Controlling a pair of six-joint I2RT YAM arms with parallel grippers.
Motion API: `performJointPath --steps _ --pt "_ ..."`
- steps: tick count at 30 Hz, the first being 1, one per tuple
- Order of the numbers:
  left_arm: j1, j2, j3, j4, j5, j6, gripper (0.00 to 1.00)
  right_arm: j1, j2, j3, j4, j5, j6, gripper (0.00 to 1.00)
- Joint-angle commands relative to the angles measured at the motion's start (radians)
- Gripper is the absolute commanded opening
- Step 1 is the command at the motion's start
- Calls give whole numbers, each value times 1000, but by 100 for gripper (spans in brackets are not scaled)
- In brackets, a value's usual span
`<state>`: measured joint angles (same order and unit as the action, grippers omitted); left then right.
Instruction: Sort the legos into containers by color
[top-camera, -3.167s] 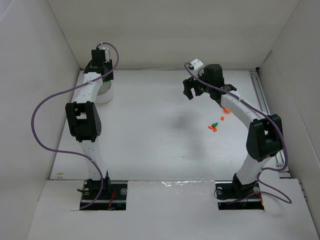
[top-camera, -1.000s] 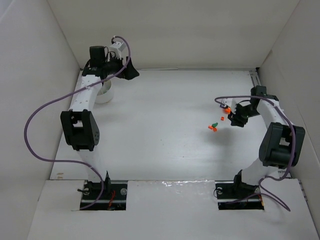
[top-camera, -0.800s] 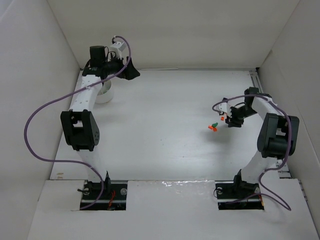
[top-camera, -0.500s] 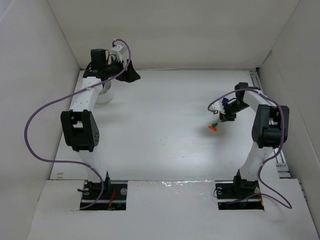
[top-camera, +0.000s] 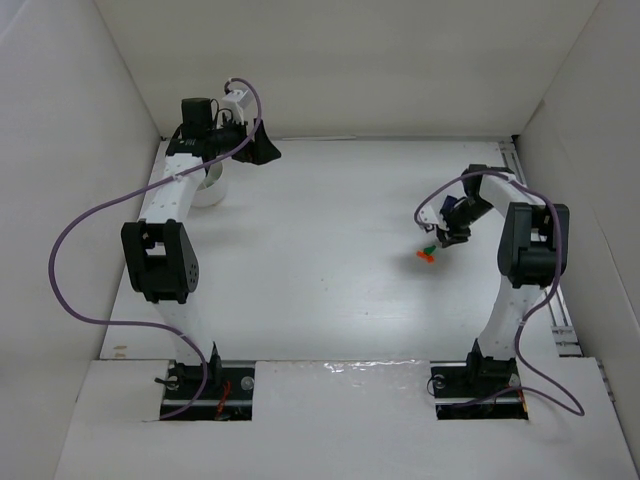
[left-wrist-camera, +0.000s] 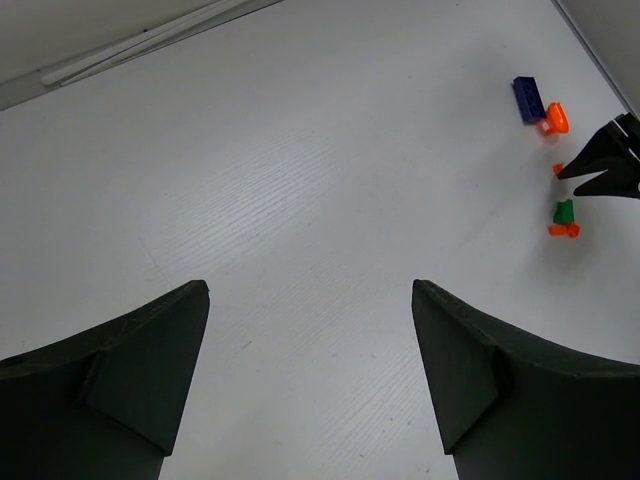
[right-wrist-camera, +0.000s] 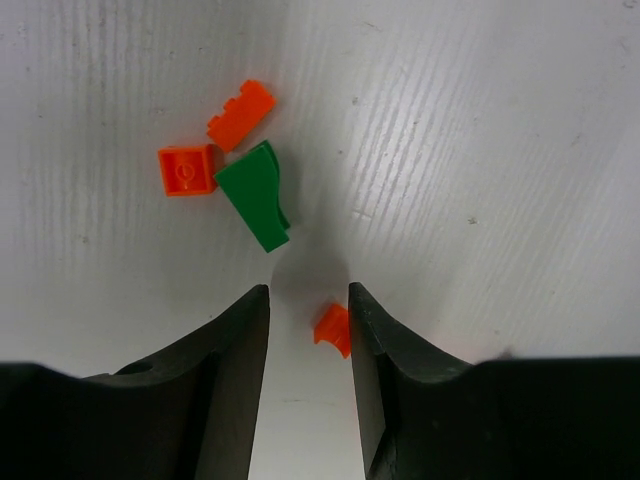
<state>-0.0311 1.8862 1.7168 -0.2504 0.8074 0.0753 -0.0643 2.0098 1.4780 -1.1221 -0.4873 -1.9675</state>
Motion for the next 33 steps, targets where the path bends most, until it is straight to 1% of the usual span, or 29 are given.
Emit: performJointPath --steps 1,5,7,12,33 --pt "3 -41 32 39 12 -12 80 8 1 30 -90 12 -102 43" --pt "3 -30 32 39 12 -22 80 17 1 30 -90 30 -102 43" --pt "3 -19 41 39 12 -22 80 29 1 30 -99 56 -113 47" --pt "3 -9 50 39 21 -31 81 47 1 39 -99 76 -113 51" --pt "3 -9 32 48 21 -31 81 127 1 70 -119 115 -113 50"
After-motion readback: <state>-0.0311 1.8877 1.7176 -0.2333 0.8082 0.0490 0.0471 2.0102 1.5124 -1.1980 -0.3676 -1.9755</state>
